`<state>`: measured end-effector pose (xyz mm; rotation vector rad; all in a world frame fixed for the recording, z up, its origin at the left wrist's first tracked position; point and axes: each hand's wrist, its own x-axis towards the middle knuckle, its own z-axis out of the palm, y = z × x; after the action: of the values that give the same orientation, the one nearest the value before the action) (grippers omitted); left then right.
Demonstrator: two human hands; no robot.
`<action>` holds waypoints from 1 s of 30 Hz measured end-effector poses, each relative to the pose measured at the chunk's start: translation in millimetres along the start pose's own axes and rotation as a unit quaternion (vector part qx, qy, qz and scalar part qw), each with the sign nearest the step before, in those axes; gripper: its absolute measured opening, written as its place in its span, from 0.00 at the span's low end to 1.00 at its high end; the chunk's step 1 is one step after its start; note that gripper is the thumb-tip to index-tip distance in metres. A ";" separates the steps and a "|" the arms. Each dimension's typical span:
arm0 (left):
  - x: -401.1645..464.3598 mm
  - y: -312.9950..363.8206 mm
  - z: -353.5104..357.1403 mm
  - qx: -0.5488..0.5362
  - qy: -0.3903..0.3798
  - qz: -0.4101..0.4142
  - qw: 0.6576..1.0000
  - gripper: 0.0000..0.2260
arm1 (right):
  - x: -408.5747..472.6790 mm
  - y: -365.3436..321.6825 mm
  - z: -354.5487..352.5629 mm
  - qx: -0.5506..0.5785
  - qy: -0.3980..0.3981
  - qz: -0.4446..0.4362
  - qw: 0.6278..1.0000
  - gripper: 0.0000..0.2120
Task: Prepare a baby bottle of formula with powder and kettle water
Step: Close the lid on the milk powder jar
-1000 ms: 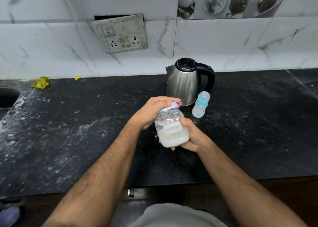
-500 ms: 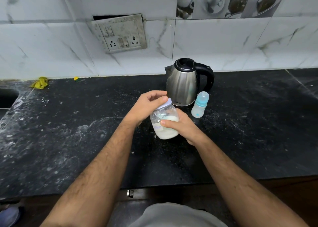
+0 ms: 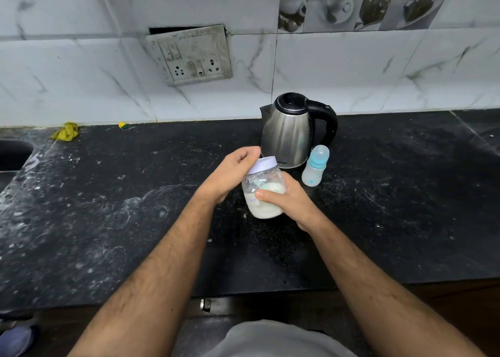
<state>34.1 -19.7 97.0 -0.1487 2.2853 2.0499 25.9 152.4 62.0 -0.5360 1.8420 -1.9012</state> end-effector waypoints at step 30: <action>-1.2 11.8 21.9 -0.049 -0.020 0.013 0.999 0.13 | -8.8 8.4 -10.3 0.065 -0.025 0.022 0.997 0.28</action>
<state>33.6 3.3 106.4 -0.0821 2.1756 2.1580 27.8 165.7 53.5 -0.4920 1.6704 -1.9446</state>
